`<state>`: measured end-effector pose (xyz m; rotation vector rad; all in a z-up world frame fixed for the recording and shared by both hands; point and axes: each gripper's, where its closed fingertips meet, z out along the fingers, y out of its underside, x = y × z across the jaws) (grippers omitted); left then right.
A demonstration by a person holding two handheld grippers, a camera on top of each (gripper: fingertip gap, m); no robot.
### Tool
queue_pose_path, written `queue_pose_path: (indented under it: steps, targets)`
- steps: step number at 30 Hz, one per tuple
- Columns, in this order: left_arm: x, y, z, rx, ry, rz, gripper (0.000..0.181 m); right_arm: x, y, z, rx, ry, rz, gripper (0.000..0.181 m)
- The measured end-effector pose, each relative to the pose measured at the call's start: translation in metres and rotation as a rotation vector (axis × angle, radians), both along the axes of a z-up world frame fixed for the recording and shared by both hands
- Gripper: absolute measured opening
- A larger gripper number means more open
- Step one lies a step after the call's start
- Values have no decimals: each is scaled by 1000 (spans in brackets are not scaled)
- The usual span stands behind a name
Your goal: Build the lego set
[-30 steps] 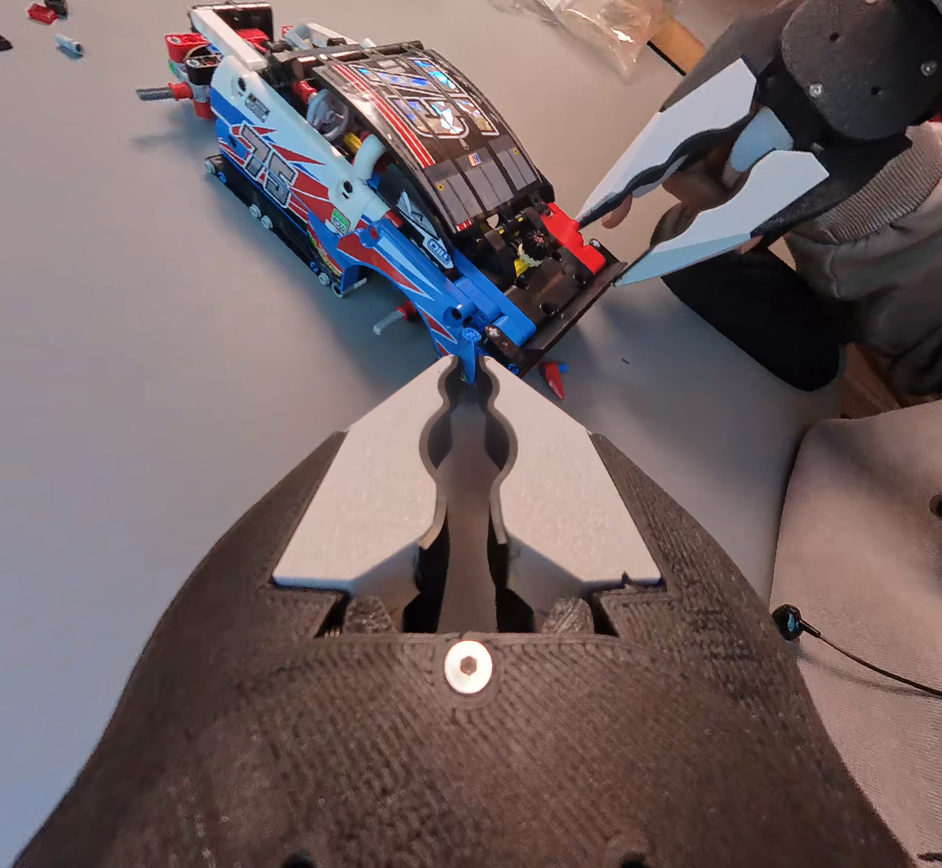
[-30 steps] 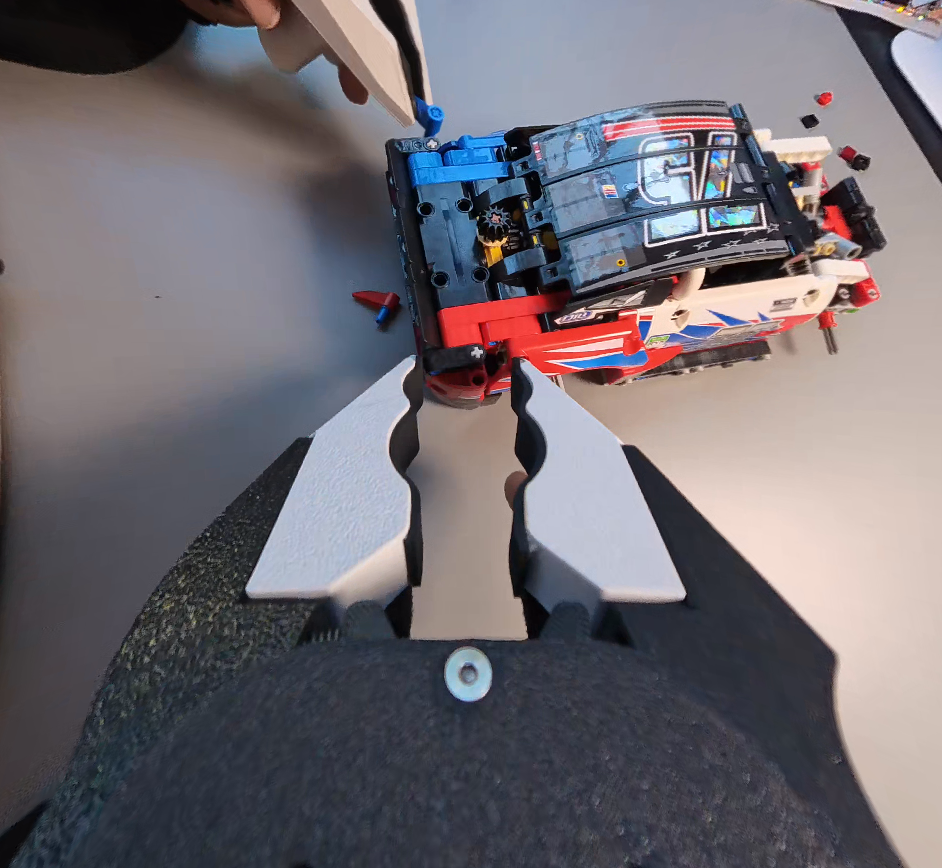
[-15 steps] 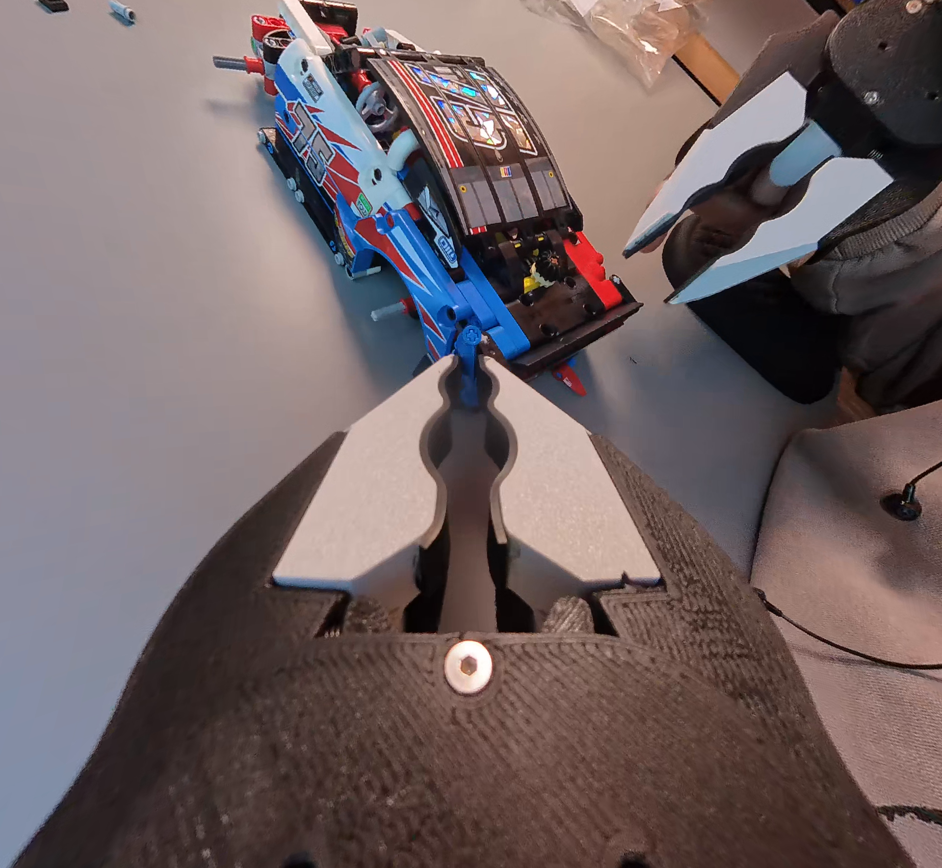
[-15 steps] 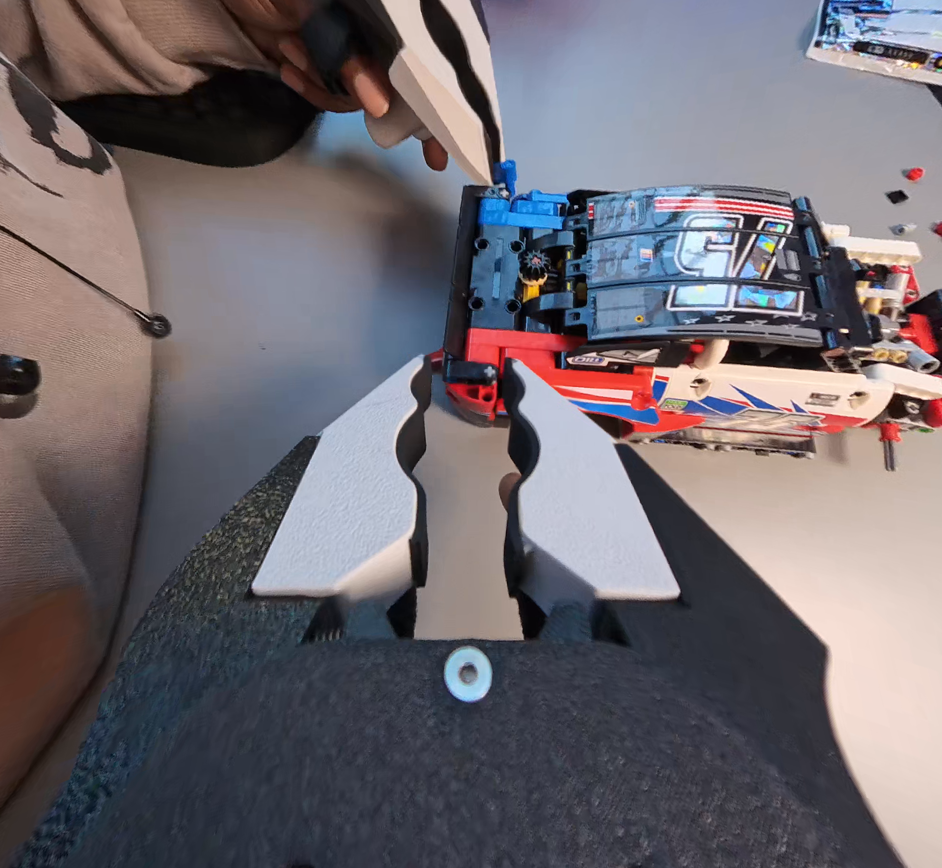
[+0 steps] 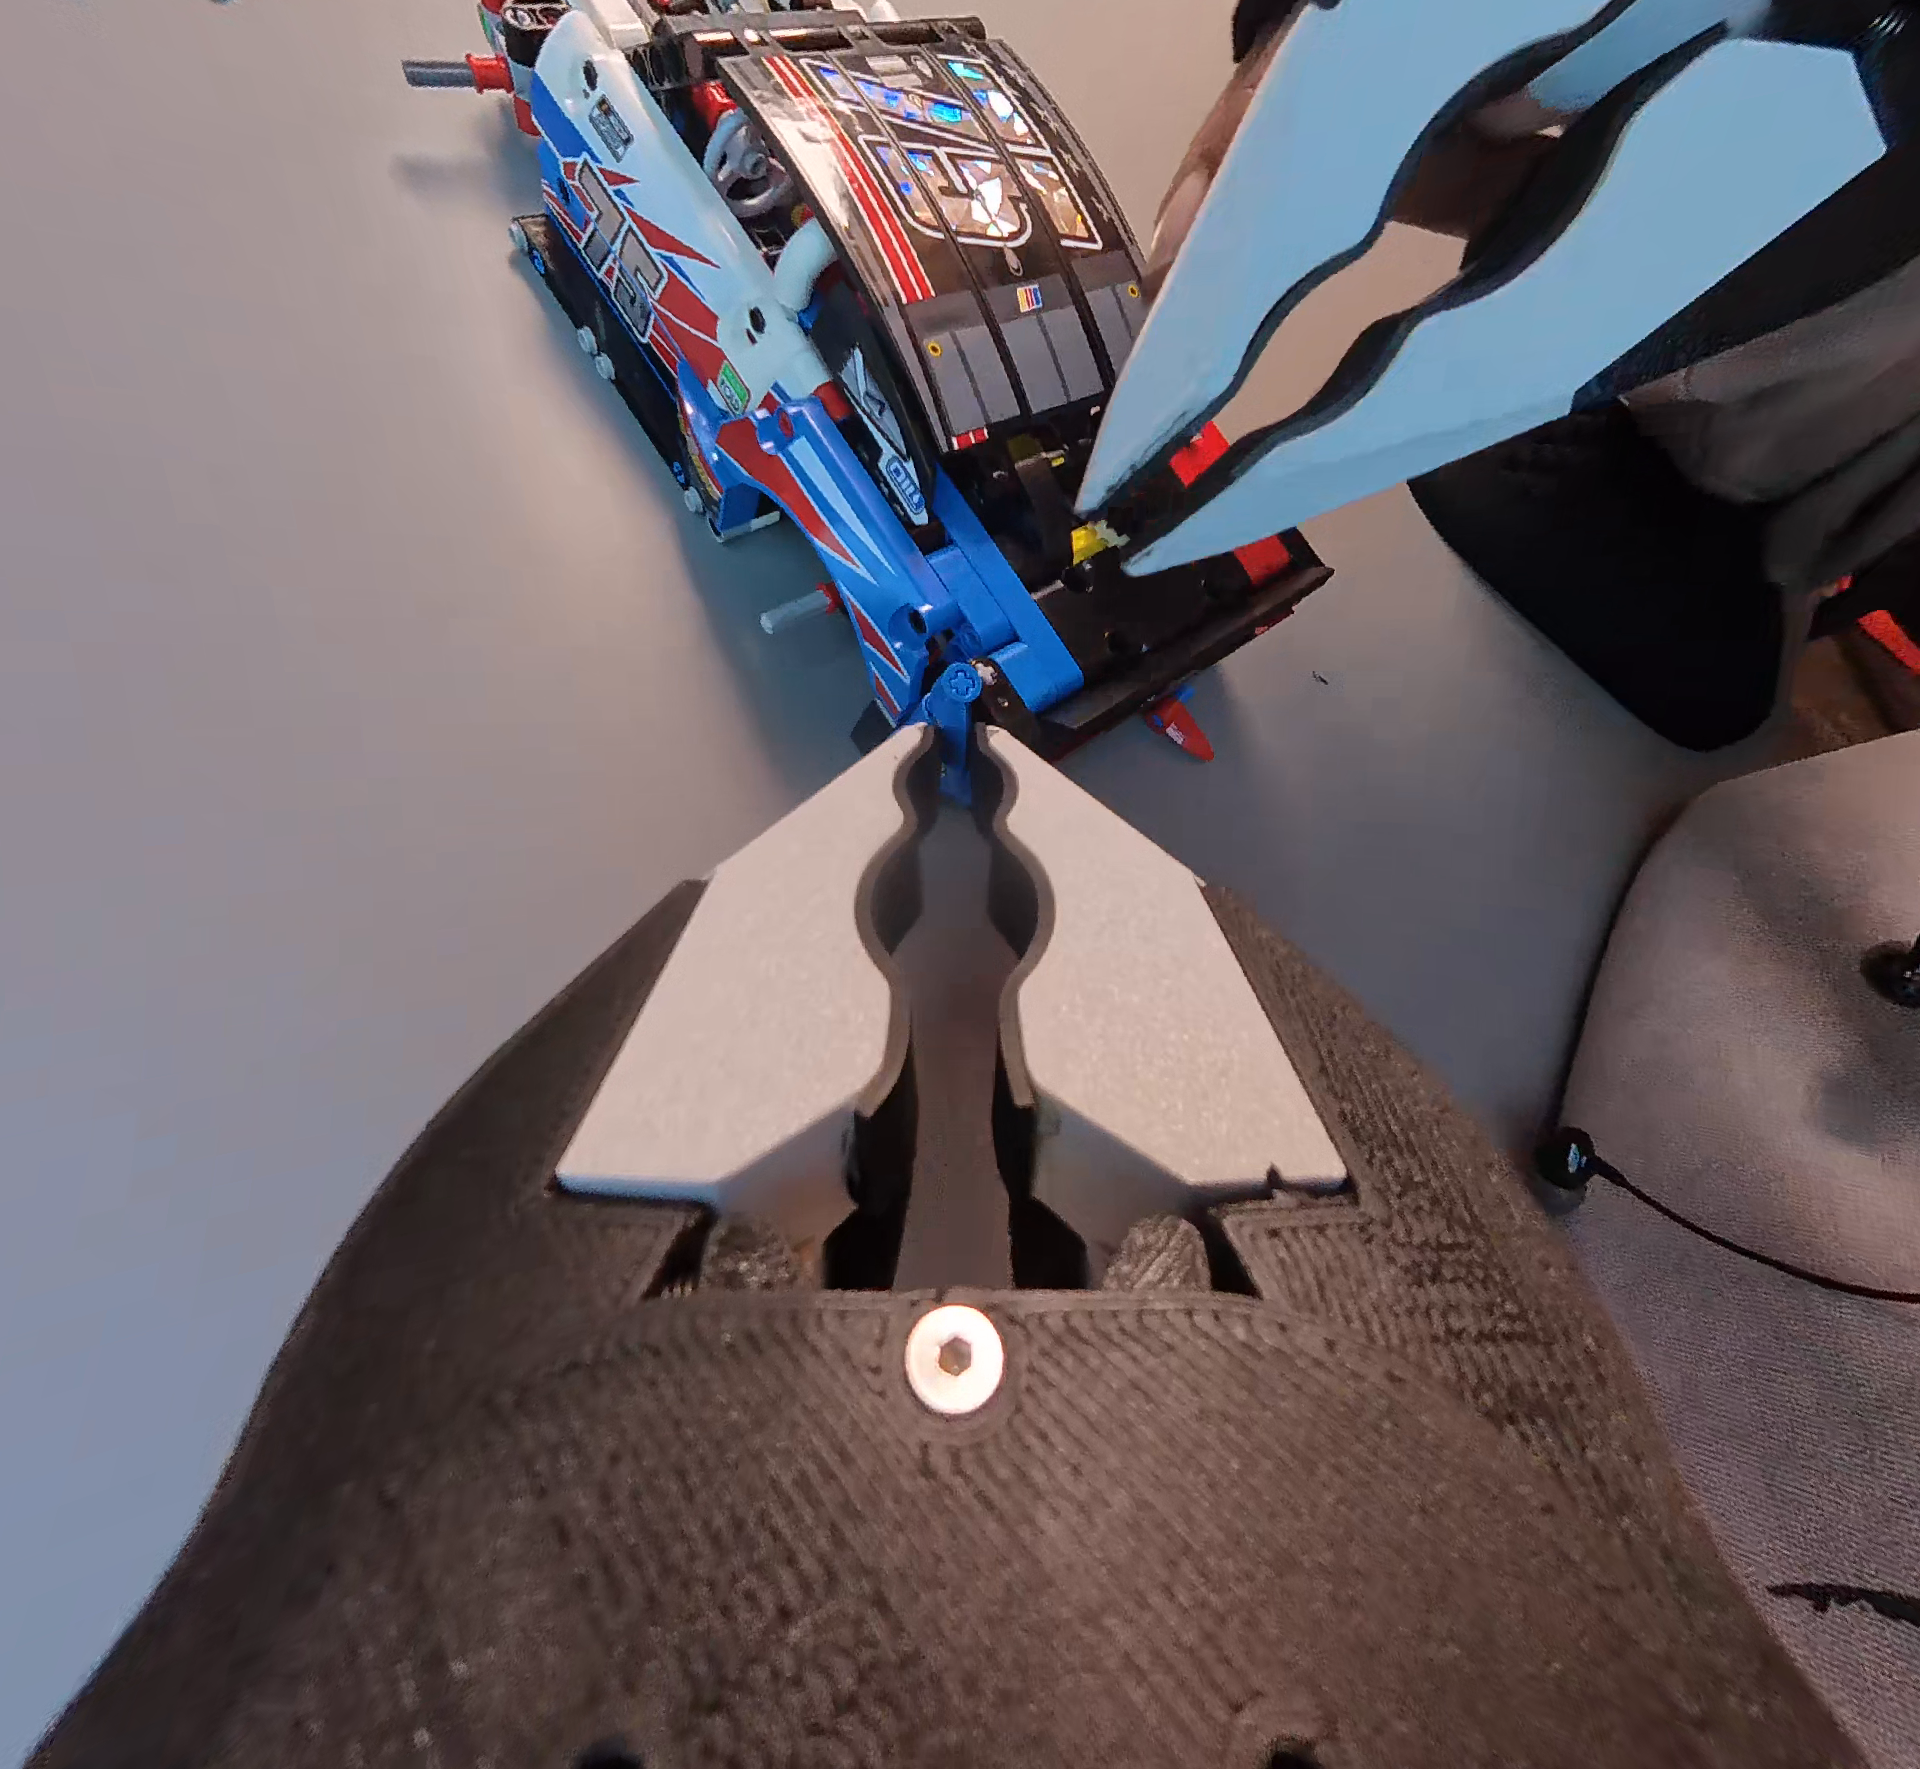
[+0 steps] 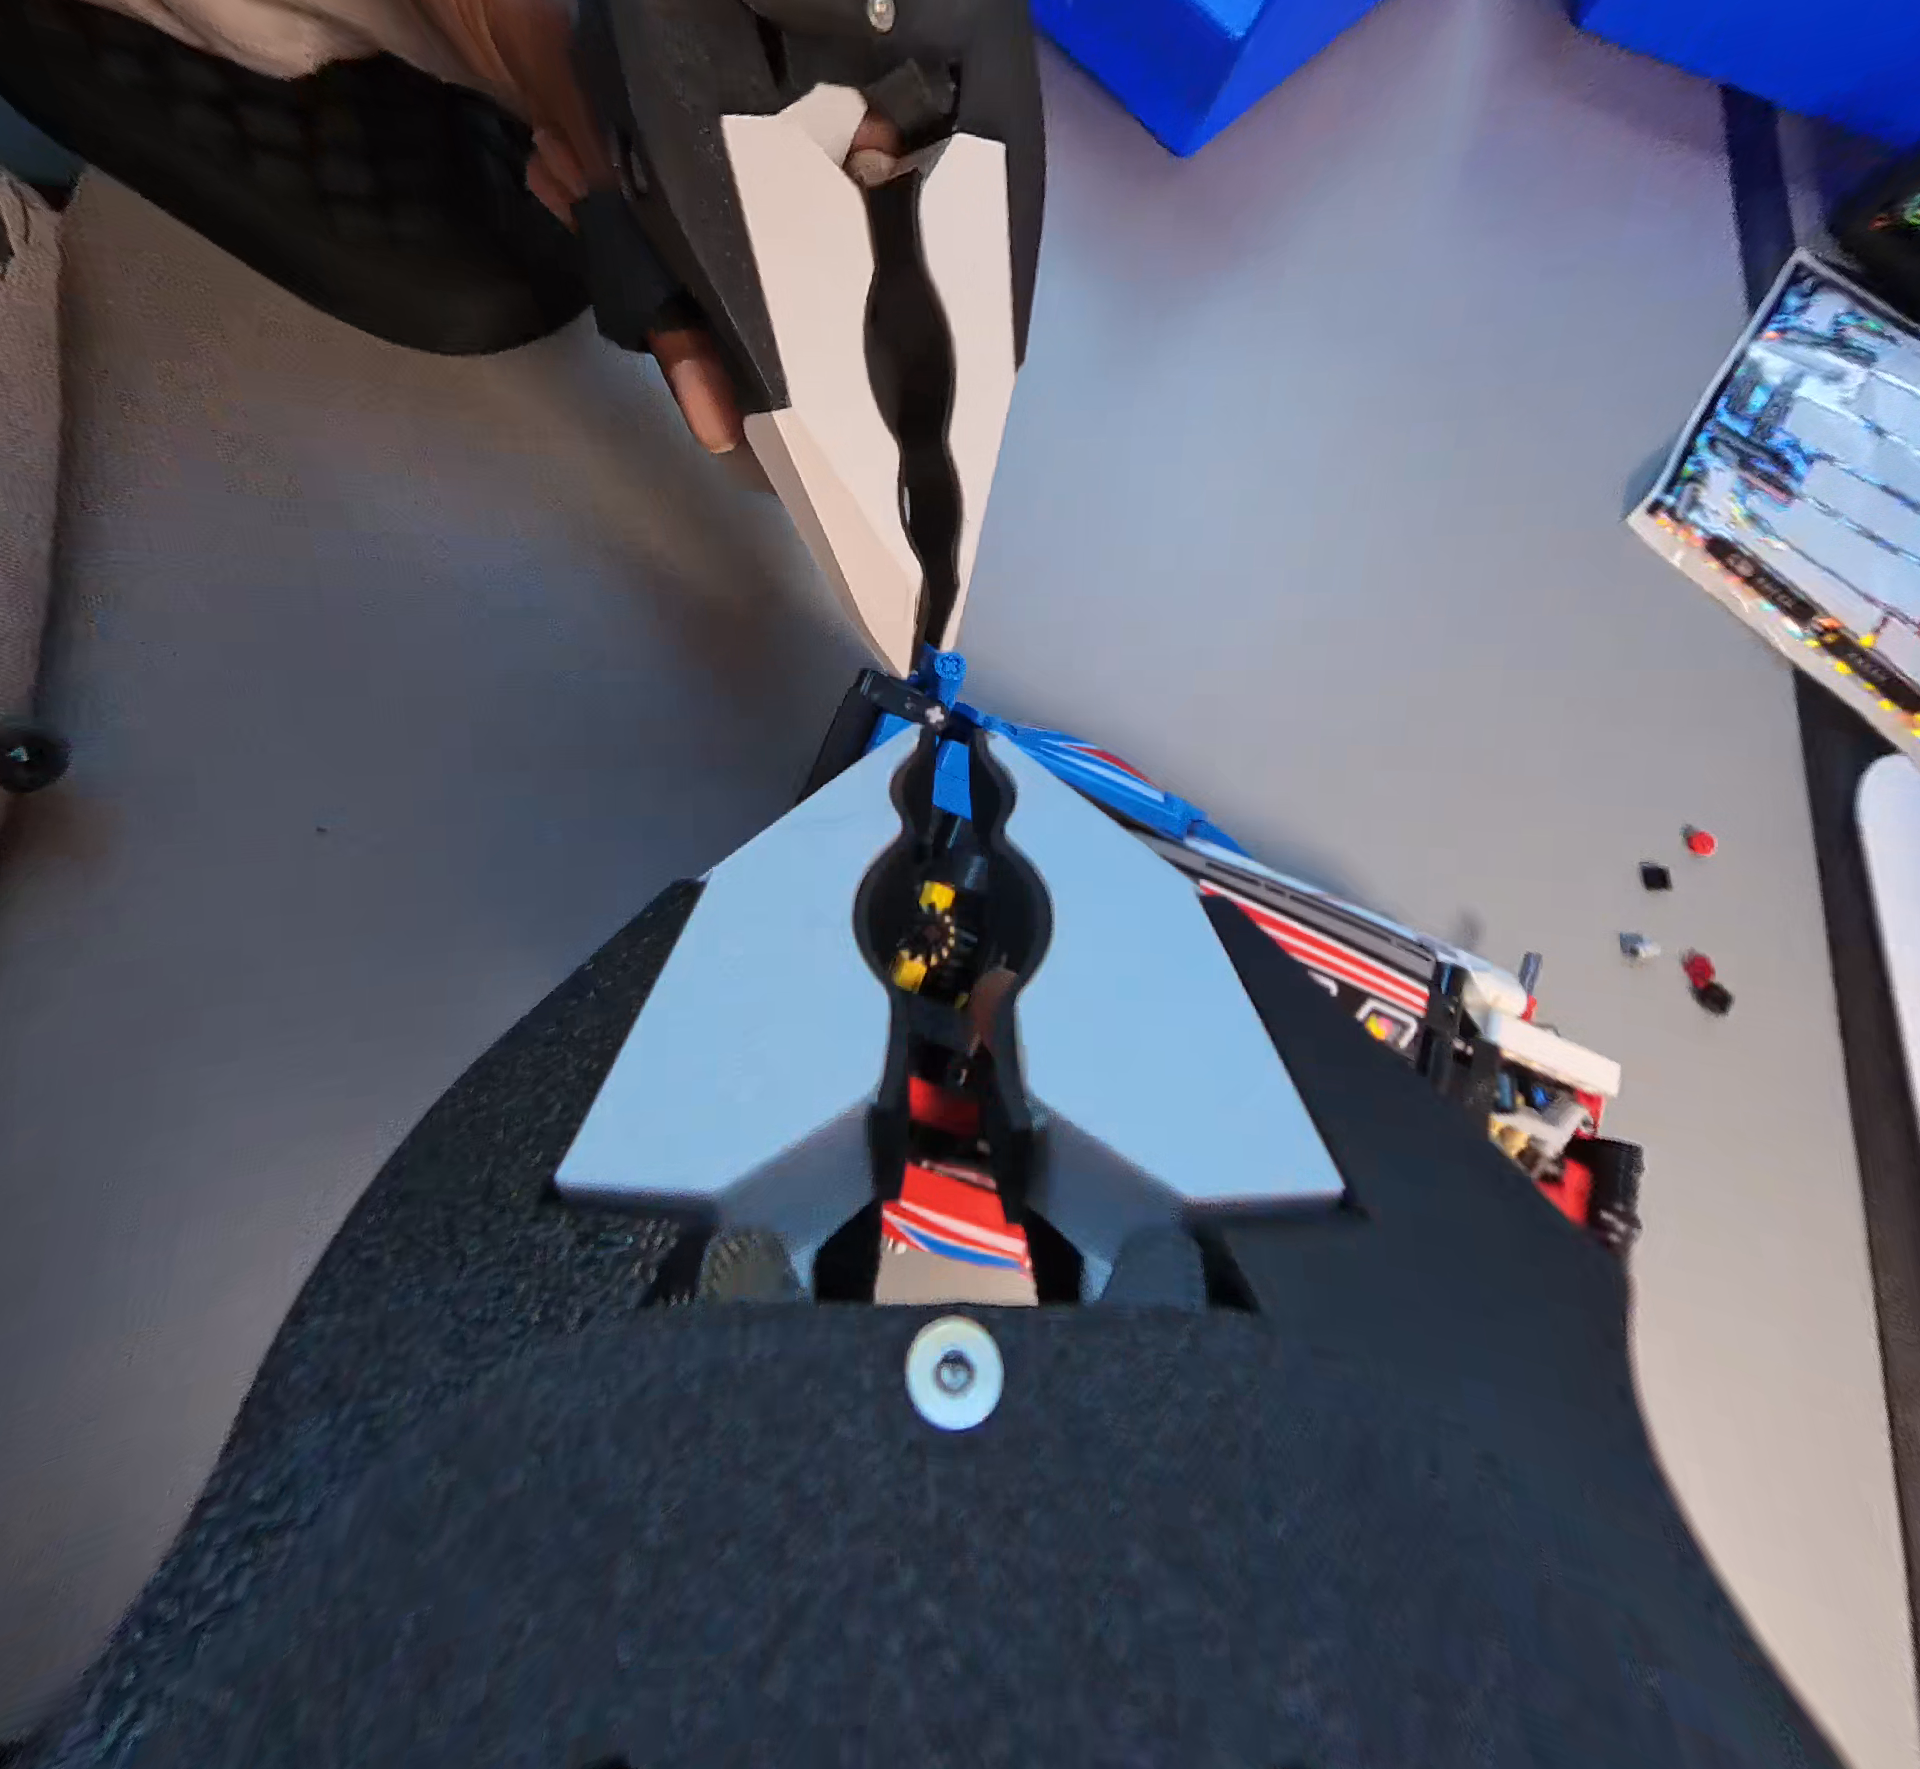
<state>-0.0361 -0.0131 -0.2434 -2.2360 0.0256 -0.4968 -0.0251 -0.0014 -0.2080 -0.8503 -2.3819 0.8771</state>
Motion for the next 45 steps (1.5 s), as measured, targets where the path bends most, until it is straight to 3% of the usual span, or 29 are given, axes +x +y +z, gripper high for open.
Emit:
queue_pose_path:
  steps: [6,16,38,45]
  targets:
    - [-1,0,0,-42,40,-17,3,-14,-9,-22,106,-150,122,4]
    - [-1,1,-1,-72,54,-41,3,-20,-12,-27,161,-255,226,6]
    - [-4,3,0,10,30,-24,3,-23,-10,-29,104,-377,189,4]
    - [-4,4,1,52,143,-37,3,-22,-8,-29,170,-328,176,3]
